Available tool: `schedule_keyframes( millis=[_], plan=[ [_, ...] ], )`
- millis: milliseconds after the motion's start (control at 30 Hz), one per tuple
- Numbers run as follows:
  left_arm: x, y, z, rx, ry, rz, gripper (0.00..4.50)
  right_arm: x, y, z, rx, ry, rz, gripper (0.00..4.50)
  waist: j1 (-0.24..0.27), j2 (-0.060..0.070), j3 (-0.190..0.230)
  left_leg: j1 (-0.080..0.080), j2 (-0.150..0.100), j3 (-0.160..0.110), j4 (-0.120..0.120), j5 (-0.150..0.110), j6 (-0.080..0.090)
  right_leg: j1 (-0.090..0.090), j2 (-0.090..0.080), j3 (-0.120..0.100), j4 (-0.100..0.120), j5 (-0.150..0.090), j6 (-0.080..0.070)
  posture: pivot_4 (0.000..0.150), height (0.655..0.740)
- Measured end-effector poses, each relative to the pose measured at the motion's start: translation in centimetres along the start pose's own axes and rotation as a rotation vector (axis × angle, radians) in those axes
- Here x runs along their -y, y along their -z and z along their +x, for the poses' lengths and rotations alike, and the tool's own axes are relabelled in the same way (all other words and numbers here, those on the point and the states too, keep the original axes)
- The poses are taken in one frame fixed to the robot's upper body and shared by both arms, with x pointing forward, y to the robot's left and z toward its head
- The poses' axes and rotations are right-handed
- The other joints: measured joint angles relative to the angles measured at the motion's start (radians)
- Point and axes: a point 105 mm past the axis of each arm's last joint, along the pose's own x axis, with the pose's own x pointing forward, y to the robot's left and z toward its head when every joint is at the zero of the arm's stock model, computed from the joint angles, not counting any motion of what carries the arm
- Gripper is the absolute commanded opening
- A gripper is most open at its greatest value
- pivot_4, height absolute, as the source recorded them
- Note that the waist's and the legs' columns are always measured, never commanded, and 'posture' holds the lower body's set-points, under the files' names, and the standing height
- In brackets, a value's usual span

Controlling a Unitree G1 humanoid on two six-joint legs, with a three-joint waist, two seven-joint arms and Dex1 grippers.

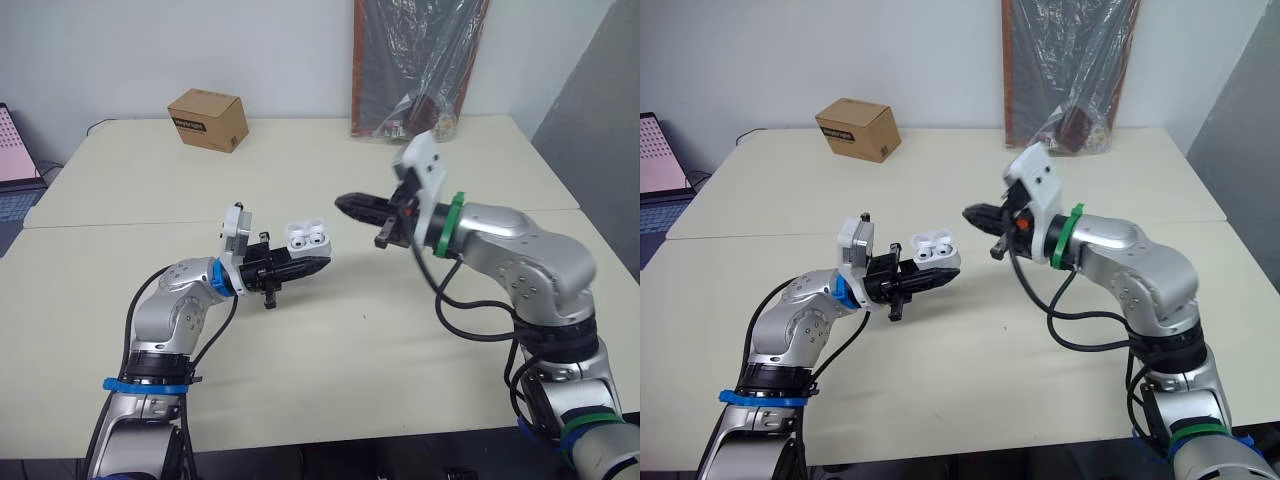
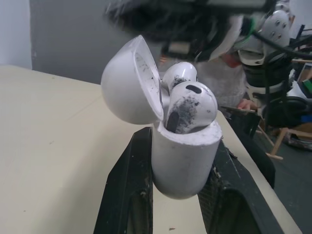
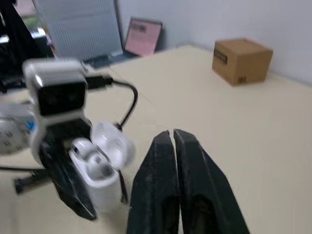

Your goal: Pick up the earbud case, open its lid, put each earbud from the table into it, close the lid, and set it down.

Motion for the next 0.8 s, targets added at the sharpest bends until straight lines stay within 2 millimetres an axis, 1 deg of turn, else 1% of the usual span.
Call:
schedule_keyframes(
  millis=[100,200,467,600,800],
  plan=[
    [0.3,-0.1,0.2,-0.003,0.016,-0.005,0.77,-0.5,1.3,1.2,-0.078,-0.038,-0.026,0.03,0.001,0.000,0.000,-0.002,0.000,0.000,0.000,0.000,0.000,-0.002,0.000,0.000,0.000,0.000,0.000,0.150,0.7400],
    [0.3,0.0,0.2,-0.008,0.019,-0.017,0.77,-1.0,1.9,1.7,-0.113,-0.065,-0.043,0.03,0.001,0.000,0.000,-0.003,0.000,0.000,0.000,0.000,0.000,-0.003,-0.001,0.000,0.000,0.000,0.000,0.150,0.7400],
    [0.4,0.4,0.0,-0.038,0.017,-0.058,0.77,-1.8,0.9,2.0,-0.076,-0.095,-0.061,0.03,0.001,0.000,0.000,-0.003,0.000,-0.001,0.000,0.000,0.000,-0.003,0.000,-0.001,0.001,0.000,0.000,0.150,0.7400],
    [0.5,0.9,-0.2,-0.048,0.012,-0.083,0.77,-1.8,0.4,1.9,-0.051,-0.095,-0.067,0.03,0.002,0.000,0.000,-0.003,0.000,0.000,0.000,0.000,0.000,-0.003,-0.001,-0.001,0.000,0.000,0.000,0.150,0.7400],
    [0.2,0.9,0.1,-0.045,-0.012,-0.102,0.77,-2.2,-0.4,1.6,-0.019,-0.106,-0.097,0.03,0.002,0.000,0.000,-0.003,0.000,-0.001,0.000,0.000,0.000,-0.003,-0.001,-0.001,0.001,0.000,0.000,0.150,0.7400]
  ],
)
